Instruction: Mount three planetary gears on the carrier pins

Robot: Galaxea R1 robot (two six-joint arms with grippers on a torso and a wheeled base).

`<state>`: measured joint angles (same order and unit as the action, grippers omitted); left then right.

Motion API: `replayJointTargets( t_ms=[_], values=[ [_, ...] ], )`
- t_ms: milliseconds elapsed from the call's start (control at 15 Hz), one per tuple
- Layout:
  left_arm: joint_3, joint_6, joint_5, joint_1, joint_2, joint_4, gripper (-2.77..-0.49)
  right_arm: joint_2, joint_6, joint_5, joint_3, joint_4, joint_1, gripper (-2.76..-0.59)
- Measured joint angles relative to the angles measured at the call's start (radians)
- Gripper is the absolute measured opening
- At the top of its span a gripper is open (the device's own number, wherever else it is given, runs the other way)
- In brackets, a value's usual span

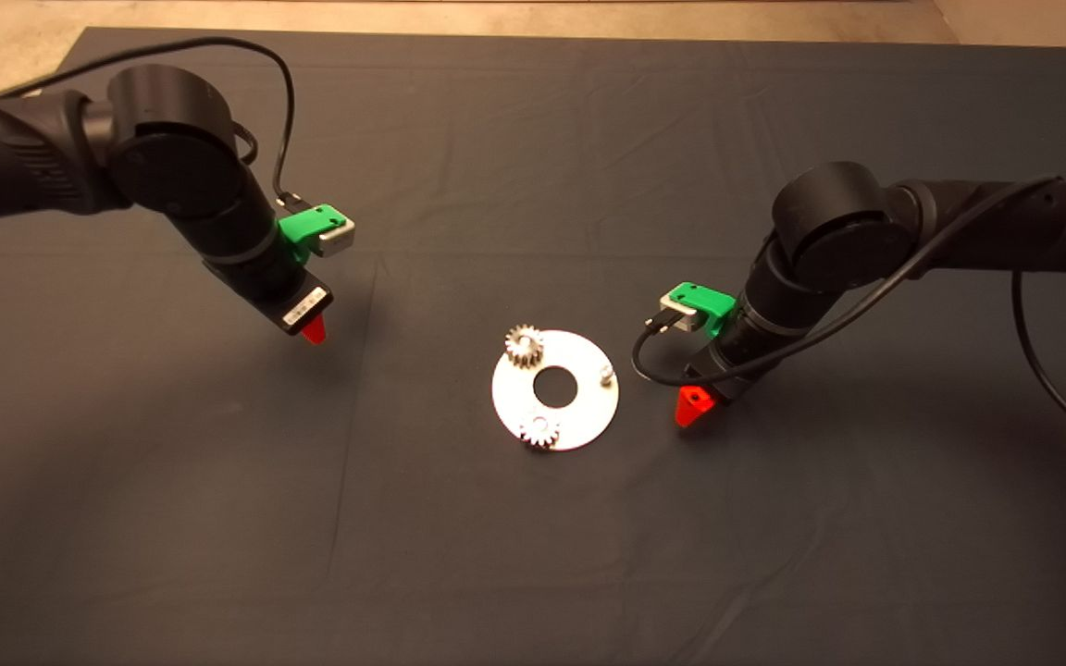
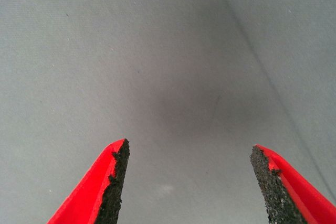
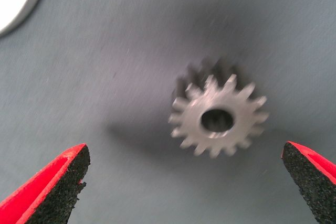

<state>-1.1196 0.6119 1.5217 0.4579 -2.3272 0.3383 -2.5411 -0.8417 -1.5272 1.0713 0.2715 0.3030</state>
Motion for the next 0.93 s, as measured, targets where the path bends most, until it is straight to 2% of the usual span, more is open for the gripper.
replayJointTargets(
  t_ms=[133,200,467,533,667,933],
  values=[
    [0.037,0.001,0.0,0.0,0.015,-0.028,-1.66,-0.002,0.004,0.0,0.0,0.019,-0.001,-0.62],
    [0.075,0.007,0.0,0.0,0.029,-0.042,-1.66,-0.003,0.007,0.0,0.0,0.026,-0.001,-0.62],
    [0.338,0.066,-0.001,0.0,0.134,-0.09,-1.66,-0.006,0.008,0.0,-0.001,0.041,-0.001,-0.62],
    [0.384,0.083,0.0,0.0,0.164,-0.098,-1.66,-0.006,0.008,0.0,-0.001,0.043,-0.001,-0.62],
    [0.428,0.108,0.003,0.001,0.208,-0.103,-1.66,-0.006,0.008,0.0,-0.001,0.046,-0.001,-0.62],
    [0.479,0.133,0.003,0.003,0.256,-0.105,-1.66,-0.008,0.011,0.0,-0.001,0.047,-0.008,-0.62]
  ],
)
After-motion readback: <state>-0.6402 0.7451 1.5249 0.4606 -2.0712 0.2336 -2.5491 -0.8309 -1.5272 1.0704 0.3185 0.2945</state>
